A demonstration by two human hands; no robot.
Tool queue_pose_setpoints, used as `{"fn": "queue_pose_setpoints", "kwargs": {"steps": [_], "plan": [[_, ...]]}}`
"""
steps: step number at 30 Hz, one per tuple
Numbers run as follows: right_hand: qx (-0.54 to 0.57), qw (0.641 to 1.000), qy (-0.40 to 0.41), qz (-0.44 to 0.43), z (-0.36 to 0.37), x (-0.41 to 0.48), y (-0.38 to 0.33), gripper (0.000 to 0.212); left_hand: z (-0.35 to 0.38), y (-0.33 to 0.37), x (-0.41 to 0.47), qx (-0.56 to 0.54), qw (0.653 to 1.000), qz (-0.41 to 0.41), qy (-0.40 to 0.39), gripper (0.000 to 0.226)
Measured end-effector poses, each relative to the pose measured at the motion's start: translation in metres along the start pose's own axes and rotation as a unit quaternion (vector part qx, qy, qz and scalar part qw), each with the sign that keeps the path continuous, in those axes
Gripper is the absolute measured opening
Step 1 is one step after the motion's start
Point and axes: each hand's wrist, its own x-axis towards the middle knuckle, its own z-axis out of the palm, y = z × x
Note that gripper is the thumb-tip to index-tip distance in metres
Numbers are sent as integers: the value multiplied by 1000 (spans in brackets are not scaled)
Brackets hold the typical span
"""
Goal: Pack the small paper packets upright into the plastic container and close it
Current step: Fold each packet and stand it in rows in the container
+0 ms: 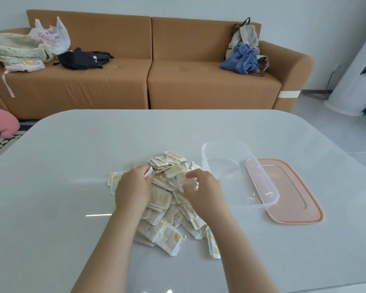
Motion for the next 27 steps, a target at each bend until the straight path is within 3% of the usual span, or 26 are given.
{"fn": "queue_pose_setpoints", "kwargs": {"steps": [2,5,10,15,21,25,27], "plan": [[-44,999,-9,-16,8,2,5,49,4,-5,0,1,1000,2,-30,33],[-67,997,-28,-28,19,7,10,62,0,-5,-2,8,1000,-3,2,40],[-29,999,33,-26,22,13,9,40,-16,8,-2,-24,998,-8,56,32],[74,994,76,-19,22,12,3,24,-18,13,-1,-180,981,-35,65,25],[181,979,82,47,16,10,-2,22,-18,17,-5,-398,907,-131,43,16],[364,925,60,89,7,10,-8,46,-18,22,-8,-502,839,-204,49,10],[439,894,7,87,2,9,-9,34,-17,25,-11,-535,815,-219,32,5]]}}
